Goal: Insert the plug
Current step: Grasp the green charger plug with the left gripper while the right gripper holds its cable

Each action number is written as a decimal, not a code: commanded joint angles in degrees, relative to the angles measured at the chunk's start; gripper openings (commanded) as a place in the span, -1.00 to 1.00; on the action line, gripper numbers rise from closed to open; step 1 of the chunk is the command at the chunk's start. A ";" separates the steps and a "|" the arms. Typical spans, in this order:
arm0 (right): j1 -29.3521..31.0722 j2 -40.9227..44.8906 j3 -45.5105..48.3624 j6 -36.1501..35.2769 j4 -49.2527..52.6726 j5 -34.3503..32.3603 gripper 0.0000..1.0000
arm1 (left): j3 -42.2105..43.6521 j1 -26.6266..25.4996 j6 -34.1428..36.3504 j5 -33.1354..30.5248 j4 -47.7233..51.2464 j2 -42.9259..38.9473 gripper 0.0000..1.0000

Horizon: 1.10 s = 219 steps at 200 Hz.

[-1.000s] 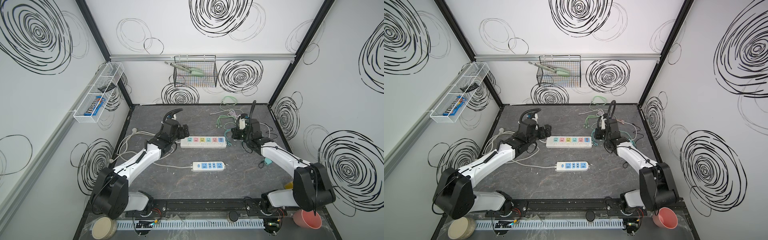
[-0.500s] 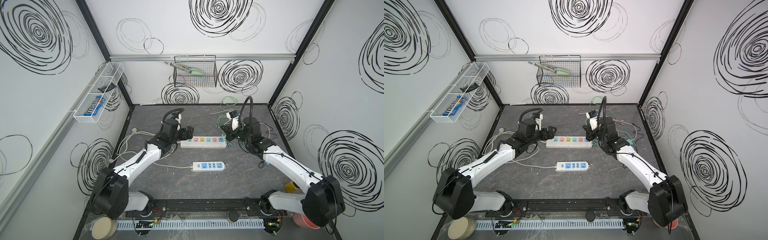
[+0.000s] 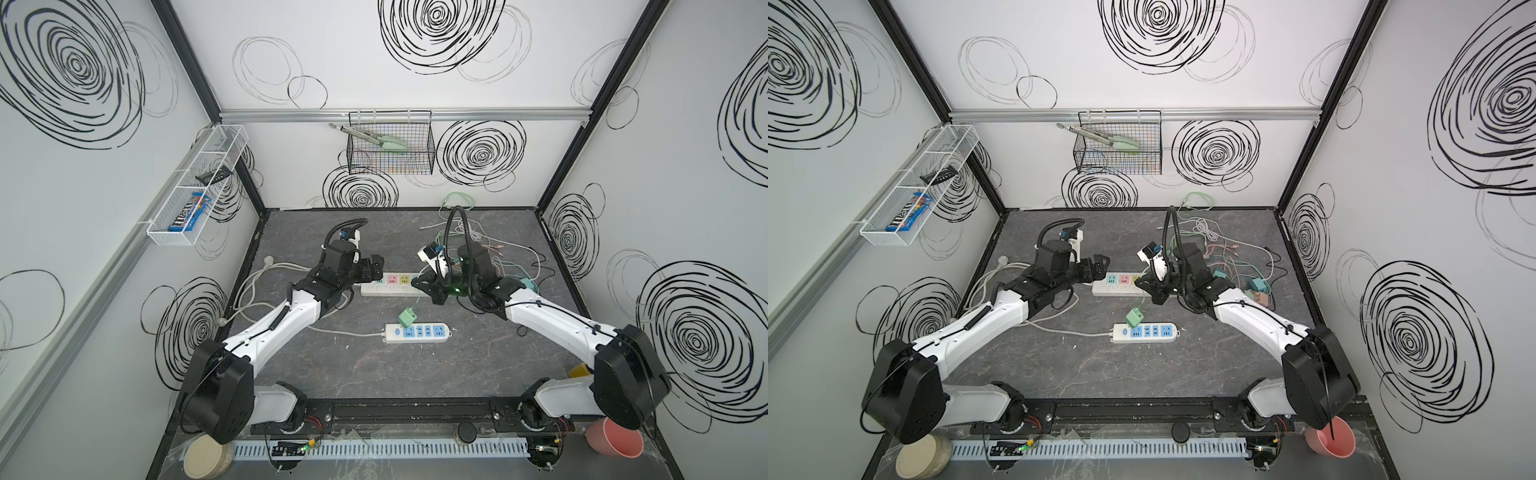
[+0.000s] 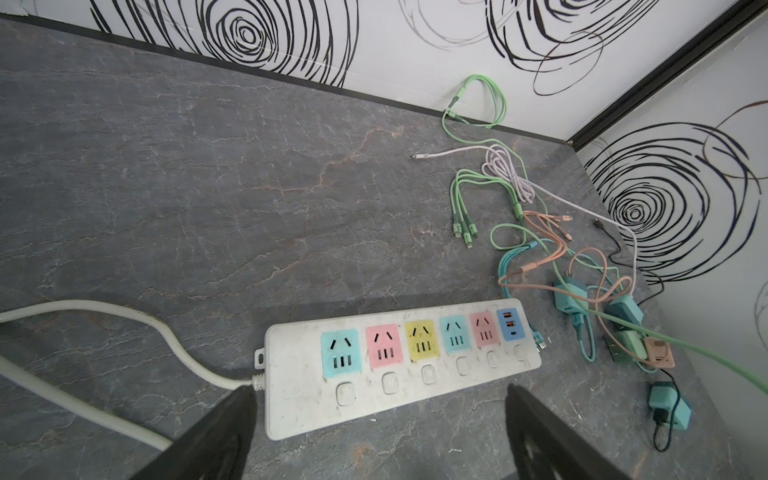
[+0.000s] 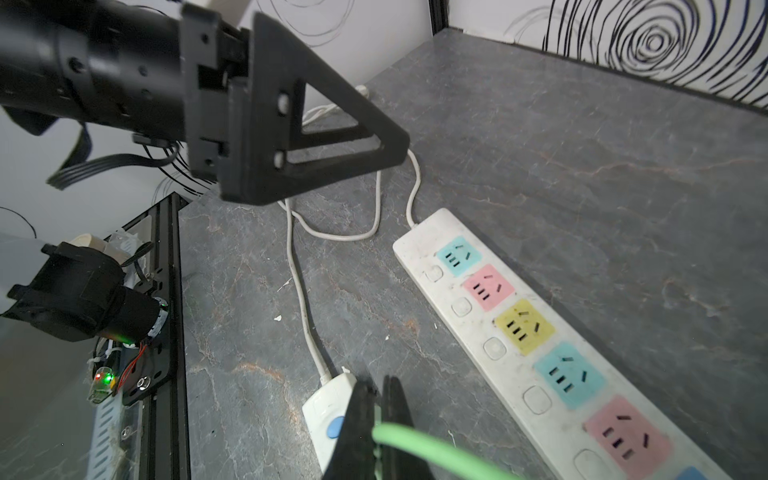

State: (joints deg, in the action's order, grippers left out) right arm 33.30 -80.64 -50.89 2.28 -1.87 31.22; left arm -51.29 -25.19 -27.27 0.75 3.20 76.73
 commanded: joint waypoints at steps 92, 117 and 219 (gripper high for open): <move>-10.61 -16.26 -5.52 10.11 -1.38 -0.61 -1.00 | -3.47 -16.80 14.24 2.30 9.48 9.84 1.00; -10.71 -17.42 -6.30 9.69 -1.67 0.56 -0.99 | -7.69 -18.38 16.59 5.79 14.88 14.94 0.89; -12.06 -18.75 -6.49 8.80 -1.22 1.02 -0.96 | -20.41 -19.72 30.57 -2.15 28.70 26.89 0.59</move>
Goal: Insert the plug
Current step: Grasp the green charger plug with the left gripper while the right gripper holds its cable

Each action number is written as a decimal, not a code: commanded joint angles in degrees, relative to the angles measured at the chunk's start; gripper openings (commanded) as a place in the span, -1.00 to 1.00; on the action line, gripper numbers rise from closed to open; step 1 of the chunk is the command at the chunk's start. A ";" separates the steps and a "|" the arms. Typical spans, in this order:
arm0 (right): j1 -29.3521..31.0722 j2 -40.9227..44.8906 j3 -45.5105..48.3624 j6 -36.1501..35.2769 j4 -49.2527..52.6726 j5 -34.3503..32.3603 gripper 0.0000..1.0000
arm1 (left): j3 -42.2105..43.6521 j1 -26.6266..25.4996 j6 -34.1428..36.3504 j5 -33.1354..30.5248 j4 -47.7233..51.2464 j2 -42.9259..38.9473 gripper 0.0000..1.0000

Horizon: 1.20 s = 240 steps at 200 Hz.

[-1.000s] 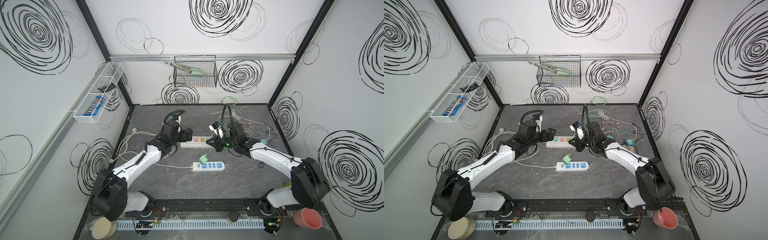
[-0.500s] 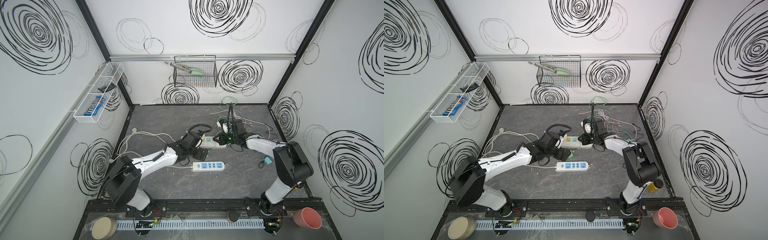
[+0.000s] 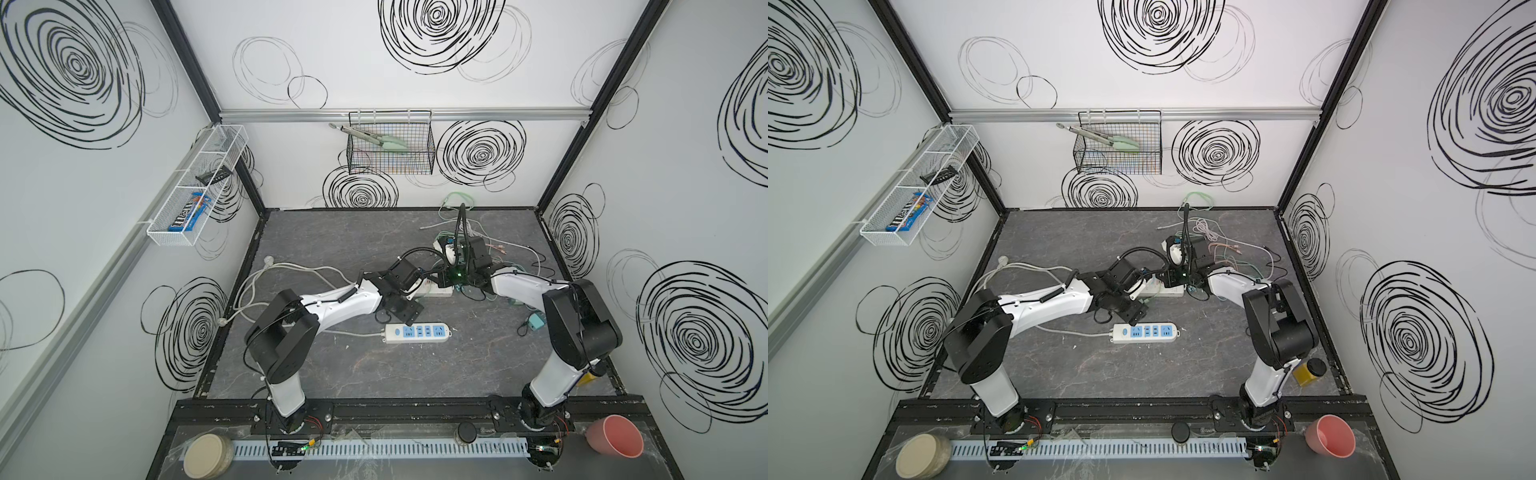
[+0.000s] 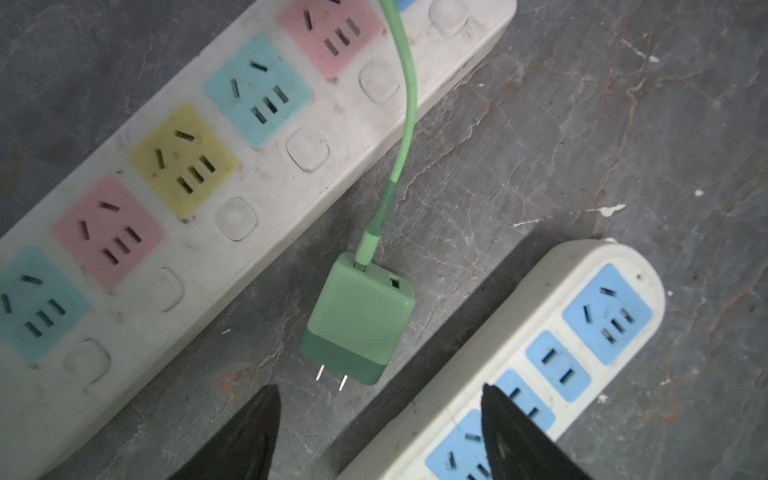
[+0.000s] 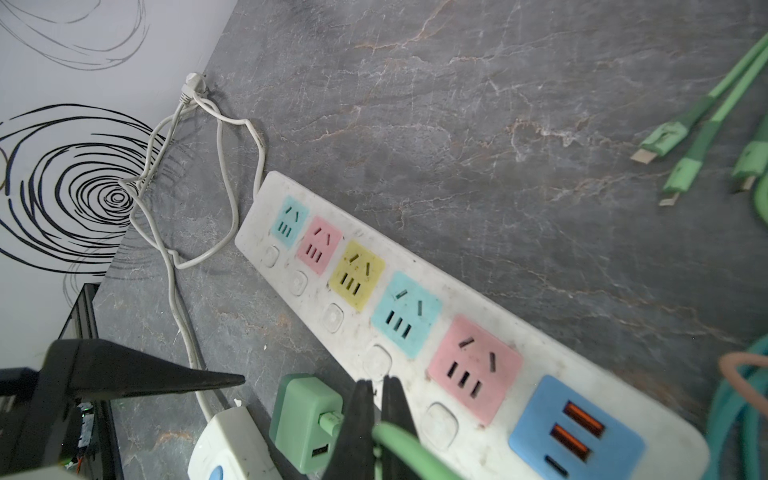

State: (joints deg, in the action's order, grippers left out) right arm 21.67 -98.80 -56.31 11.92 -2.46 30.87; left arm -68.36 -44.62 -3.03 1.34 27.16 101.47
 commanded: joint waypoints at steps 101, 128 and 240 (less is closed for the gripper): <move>-0.98 -1.65 -0.98 -0.10 -0.97 3.93 -0.95 | -3.12 0.89 19.21 -0.15 -1.80 5.78 0.48; -1.09 -1.82 -0.81 -0.02 -1.11 4.20 -0.95 | -2.78 1.94 19.52 0.48 -2.75 7.53 0.45; -4.10 2.37 -1.78 3.83 -1.04 7.97 -0.63 | 0.41 4.30 14.27 3.88 -10.54 0.27 -0.79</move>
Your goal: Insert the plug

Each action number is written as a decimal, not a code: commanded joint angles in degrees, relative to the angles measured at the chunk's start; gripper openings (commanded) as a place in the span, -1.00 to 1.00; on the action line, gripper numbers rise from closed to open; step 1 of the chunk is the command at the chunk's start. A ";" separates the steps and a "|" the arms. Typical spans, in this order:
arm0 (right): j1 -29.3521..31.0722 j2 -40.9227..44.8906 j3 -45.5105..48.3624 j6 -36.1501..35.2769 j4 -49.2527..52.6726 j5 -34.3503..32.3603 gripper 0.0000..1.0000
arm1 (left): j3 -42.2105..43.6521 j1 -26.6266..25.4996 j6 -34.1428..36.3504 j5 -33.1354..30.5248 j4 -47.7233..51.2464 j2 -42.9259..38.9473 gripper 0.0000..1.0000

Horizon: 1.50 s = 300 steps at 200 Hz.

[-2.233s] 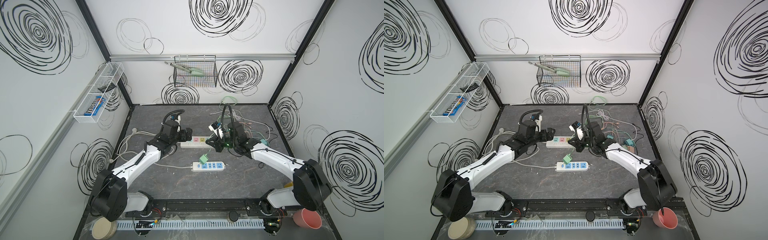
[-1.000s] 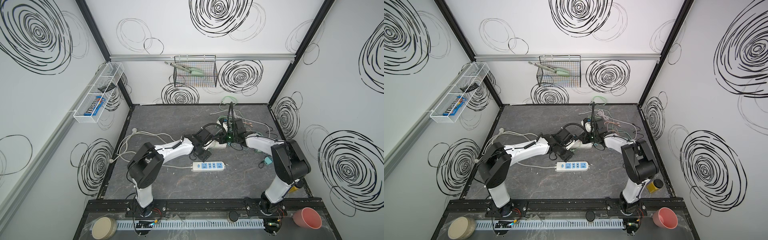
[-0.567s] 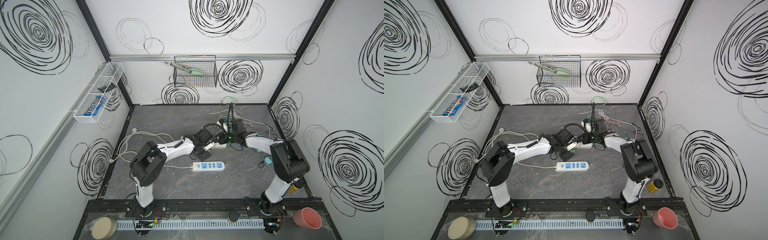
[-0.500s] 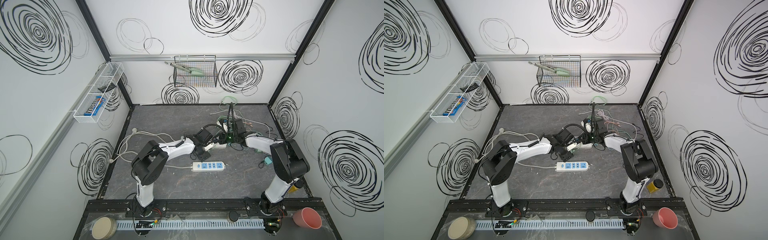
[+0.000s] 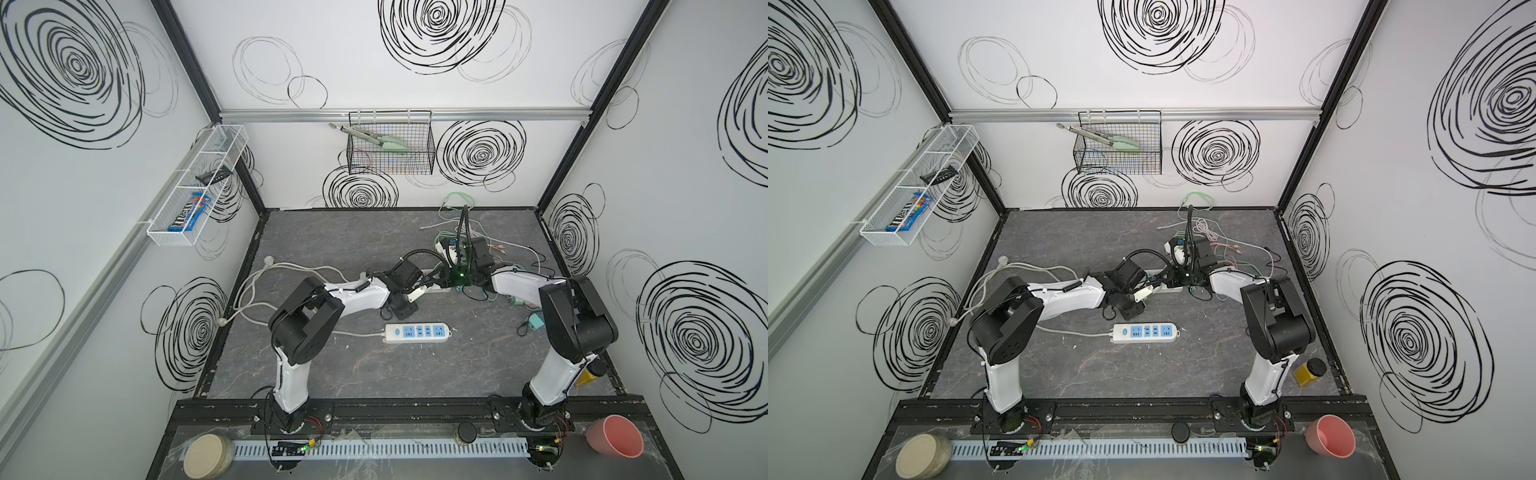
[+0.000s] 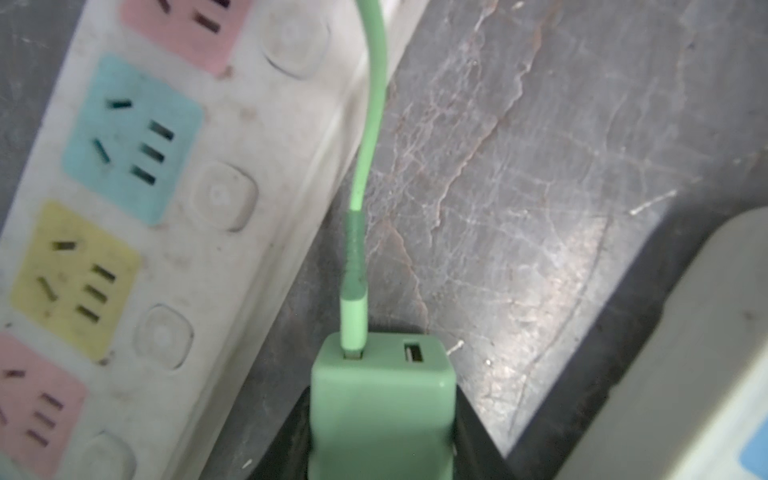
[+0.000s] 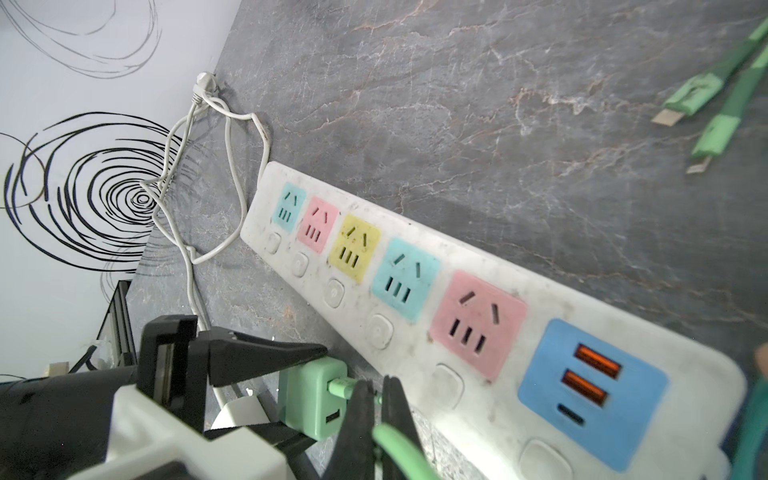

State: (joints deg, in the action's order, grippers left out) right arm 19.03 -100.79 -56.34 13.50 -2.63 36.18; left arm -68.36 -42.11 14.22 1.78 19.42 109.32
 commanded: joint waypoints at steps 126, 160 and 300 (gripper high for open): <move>-10.24 22.20 7.56 -3.73 -8.62 -1.51 0.95 | -13.56 3.00 -13.40 14.55 -0.34 -28.59 -1.00; -5.97 23.11 13.88 -8.25 -21.46 -7.41 0.98 | -18.30 2.91 -13.71 16.46 2.19 -28.00 -1.00; -5.06 15.62 10.60 -7.59 -19.98 -17.51 0.71 | -42.22 3.61 -19.24 19.87 7.86 -25.84 -1.00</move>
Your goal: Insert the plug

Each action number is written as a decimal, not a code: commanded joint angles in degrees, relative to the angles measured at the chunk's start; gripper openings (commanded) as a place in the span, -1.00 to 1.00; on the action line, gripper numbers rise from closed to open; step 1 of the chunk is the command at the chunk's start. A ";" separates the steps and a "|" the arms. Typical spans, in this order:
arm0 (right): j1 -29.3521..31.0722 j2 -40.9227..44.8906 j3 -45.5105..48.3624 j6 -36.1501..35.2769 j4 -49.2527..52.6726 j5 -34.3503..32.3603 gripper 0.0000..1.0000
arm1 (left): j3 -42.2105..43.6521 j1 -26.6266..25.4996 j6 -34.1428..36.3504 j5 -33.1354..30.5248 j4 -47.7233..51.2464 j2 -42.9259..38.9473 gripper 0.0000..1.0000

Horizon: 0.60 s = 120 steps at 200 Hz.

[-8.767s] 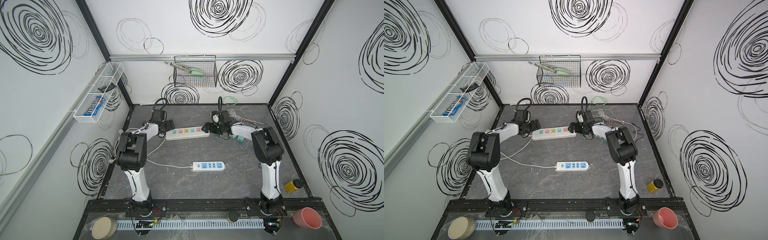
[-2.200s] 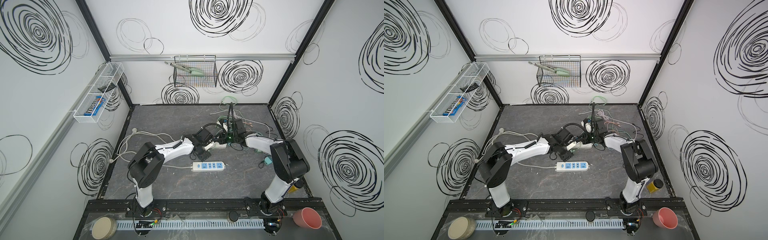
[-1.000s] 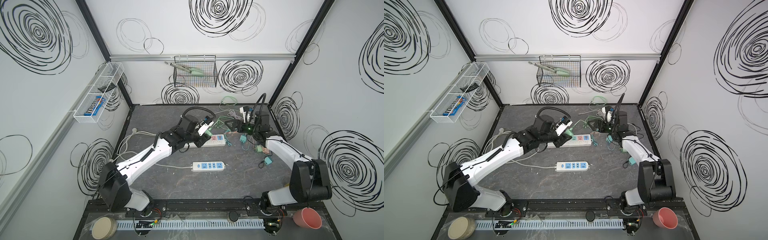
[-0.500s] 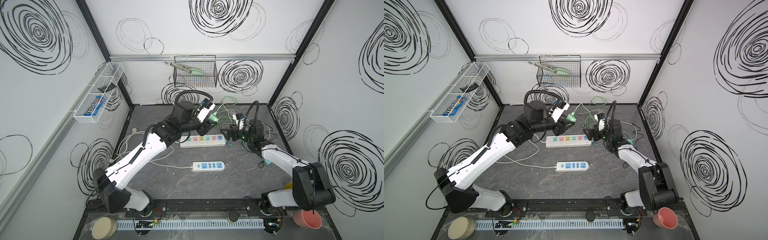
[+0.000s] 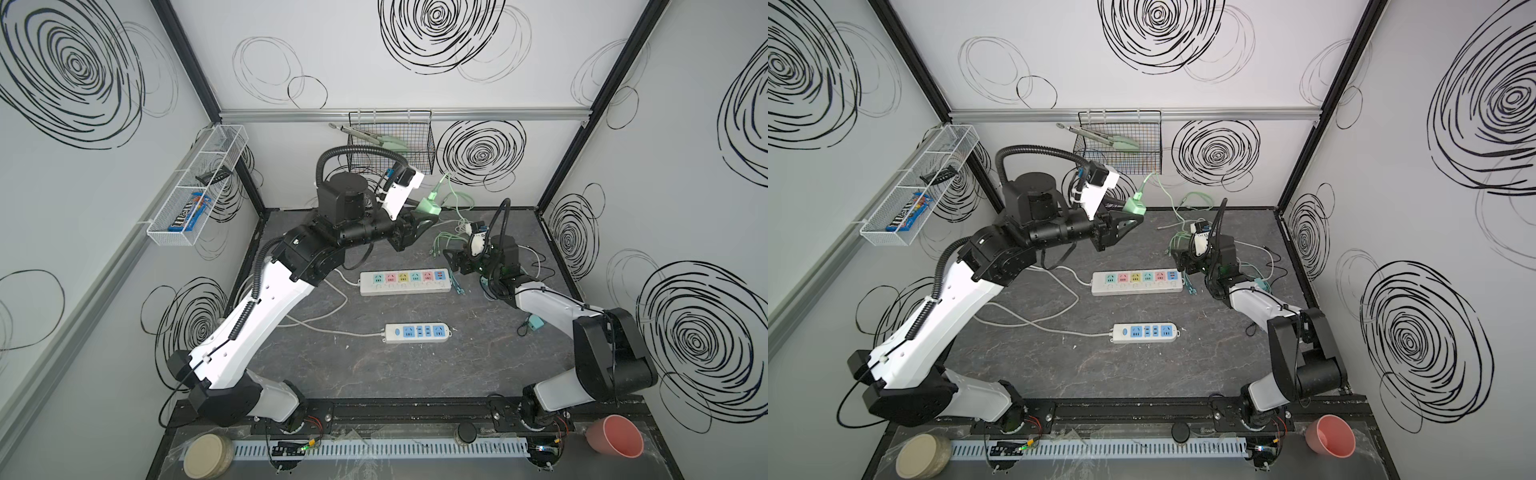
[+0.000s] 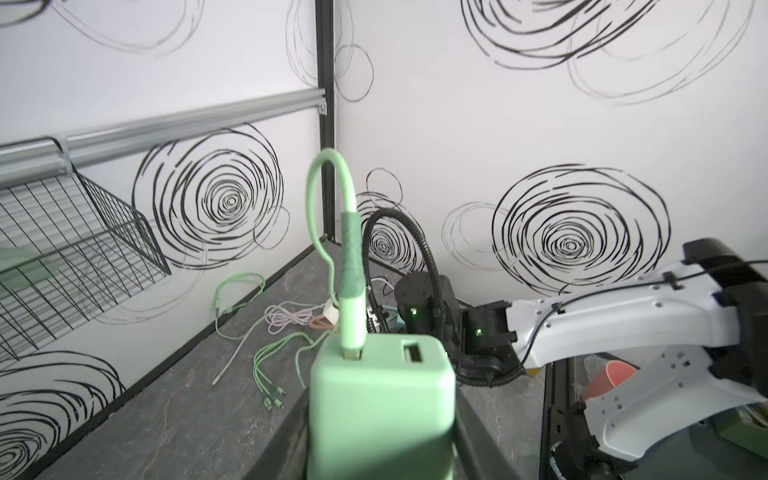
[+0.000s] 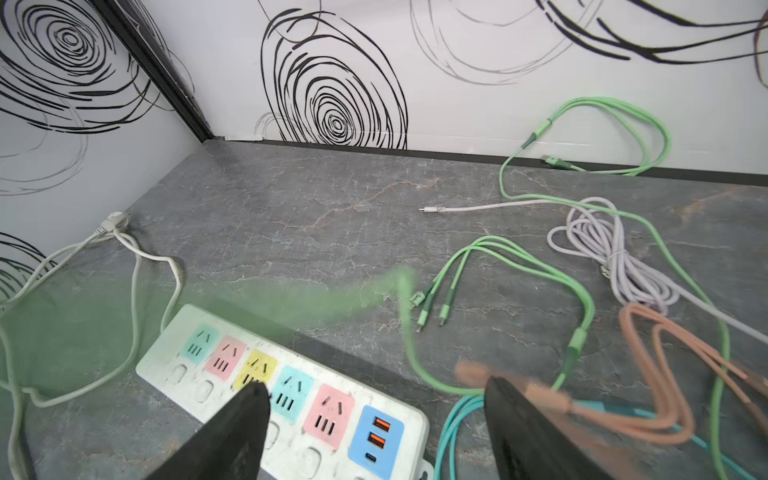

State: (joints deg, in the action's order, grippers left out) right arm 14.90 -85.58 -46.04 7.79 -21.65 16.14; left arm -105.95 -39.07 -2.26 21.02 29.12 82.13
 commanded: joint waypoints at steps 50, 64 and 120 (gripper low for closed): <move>-1.97 5.61 6.07 -3.06 -6.01 6.06 0.74 | -7.43 0.75 -4.54 0.33 -1.00 4.14 -1.00; -1.90 4.44 5.43 -4.66 -6.84 10.74 0.76 | -7.51 0.80 -4.77 0.52 -1.00 4.18 -1.00; 2.19 -7.33 -0.95 -10.09 -2.35 14.65 0.87 | -10.72 1.65 -6.17 0.57 0.35 4.31 -1.00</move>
State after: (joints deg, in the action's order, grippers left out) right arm 14.94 -89.08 -44.47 0.97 -25.69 29.47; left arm -113.14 -38.68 -6.79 20.78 31.09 86.94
